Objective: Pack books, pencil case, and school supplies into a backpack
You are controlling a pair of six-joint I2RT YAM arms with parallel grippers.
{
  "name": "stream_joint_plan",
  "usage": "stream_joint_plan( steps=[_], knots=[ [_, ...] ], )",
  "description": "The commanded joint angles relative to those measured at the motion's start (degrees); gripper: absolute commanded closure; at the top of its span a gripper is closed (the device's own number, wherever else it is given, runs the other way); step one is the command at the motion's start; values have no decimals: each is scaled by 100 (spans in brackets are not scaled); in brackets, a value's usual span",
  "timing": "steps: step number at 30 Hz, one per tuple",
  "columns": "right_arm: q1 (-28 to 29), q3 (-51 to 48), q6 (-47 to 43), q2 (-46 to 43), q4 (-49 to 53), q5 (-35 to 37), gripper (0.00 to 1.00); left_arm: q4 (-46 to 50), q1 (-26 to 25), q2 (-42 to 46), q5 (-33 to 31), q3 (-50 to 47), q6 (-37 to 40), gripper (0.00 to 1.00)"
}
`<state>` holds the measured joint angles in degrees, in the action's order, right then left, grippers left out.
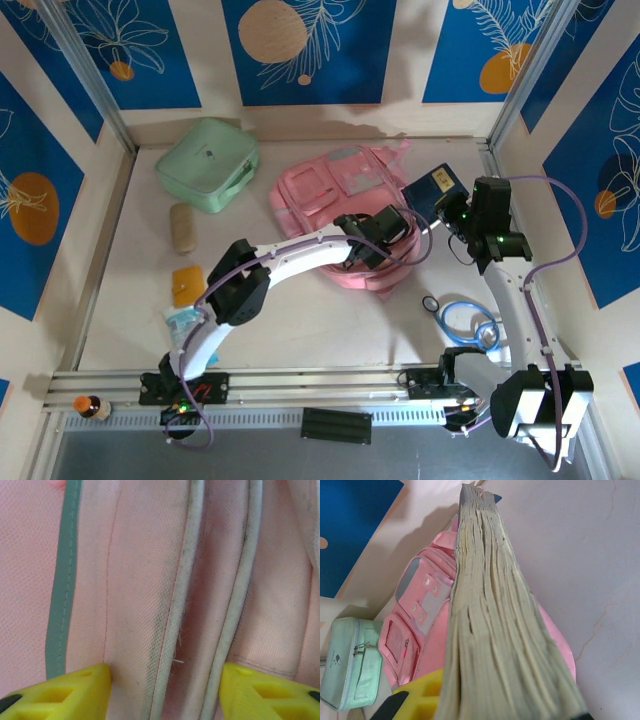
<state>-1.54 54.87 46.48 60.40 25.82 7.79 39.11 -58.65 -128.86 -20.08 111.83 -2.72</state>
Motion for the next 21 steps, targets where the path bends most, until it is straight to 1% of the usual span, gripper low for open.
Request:
stream_joint_plan(
  steps=[1, 3, 5, 9, 11, 12, 15, 17, 21],
  knots=[
    [-39, -38, -65, -130, -133, 65, 100, 224, 90, -156, -492, 281, -40, 50],
    [-44, -54, -51, -159, -121, 98, 100, 248, 95, -163, -489, 342, -61, 55],
    [-56, -81, -36, -184, -121, 117, 100, 252, 108, -157, -463, 373, -62, 57],
    [-80, -81, -34, -226, -87, 108, 100, 309, 147, -151, -359, 463, -62, 60],
    [-83, -101, -21, -256, -95, 125, 100, 391, 182, -126, -165, 535, -72, 60],
    [-84, -117, -10, -265, -104, 118, 100, 427, 203, -99, -41, 552, -50, 58],
    [-86, -126, -4, -257, -107, 83, 100, 569, 261, 10, 529, 588, 97, 40],
    [-84, -141, 10, -265, -104, 73, 100, 633, 299, 107, 680, 586, 105, 36],
    [-83, -187, 77, -257, -131, 49, 100, 663, 402, 196, 843, 583, 63, 36]
  ],
)
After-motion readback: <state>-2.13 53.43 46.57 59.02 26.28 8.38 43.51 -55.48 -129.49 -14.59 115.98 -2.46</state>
